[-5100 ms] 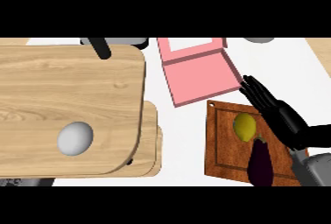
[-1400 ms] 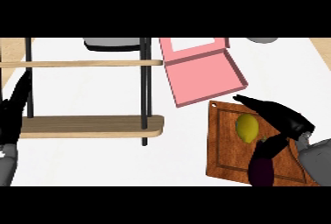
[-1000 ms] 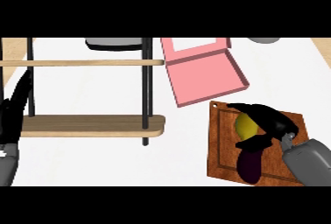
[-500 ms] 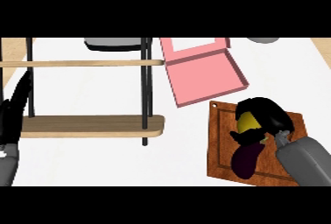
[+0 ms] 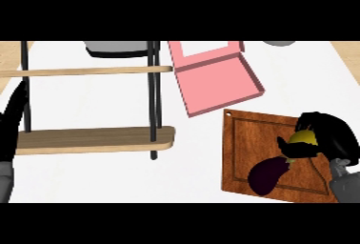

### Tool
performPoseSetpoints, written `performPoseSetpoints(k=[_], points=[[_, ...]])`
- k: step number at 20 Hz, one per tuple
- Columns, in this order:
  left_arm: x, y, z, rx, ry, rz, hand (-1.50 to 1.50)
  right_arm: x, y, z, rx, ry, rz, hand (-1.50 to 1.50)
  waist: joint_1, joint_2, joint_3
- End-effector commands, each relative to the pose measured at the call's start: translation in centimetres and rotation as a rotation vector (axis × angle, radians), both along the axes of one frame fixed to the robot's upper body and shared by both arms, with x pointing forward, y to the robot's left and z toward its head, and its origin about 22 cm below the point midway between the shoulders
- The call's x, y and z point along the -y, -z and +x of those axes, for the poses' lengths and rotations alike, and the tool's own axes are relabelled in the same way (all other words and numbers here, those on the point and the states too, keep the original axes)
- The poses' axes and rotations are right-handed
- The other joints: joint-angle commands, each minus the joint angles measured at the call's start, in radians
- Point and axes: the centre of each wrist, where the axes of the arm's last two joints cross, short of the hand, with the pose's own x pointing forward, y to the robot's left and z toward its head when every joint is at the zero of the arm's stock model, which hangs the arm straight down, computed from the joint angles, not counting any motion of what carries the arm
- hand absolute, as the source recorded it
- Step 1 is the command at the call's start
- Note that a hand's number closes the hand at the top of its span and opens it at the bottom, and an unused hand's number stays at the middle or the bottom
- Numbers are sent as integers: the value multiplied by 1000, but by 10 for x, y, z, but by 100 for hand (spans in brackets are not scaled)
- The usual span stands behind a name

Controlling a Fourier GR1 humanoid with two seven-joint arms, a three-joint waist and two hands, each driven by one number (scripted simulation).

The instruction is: Pick the lemon from the cutting board and place it in the cardboard box

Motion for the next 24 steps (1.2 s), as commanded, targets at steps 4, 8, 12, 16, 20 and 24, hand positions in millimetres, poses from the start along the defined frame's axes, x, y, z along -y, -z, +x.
performPoseSetpoints(k=[4,8,12,16,20,24], points=[[6,48,-20,-107,-44,-14,0,-15,-53,-17,217,104,-93,150,2,11,-19],[-6,29,-15,-106,-46,-12,0,-8,-101,-27,433,2,-164,150,2,9,-18],[3,4,-6,-91,-4,-24,0,-29,-120,-20,486,-51,-134,150,33,14,-16],[12,25,6,-96,2,-30,0,-59,-154,-21,490,-128,-38,150,28,18,-18],[7,13,4,-82,12,-17,0,-89,-163,15,535,-86,98,150,52,21,-17],[17,23,0,-76,6,-4,0,-103,-177,47,530,-68,178,150,55,22,-17]])
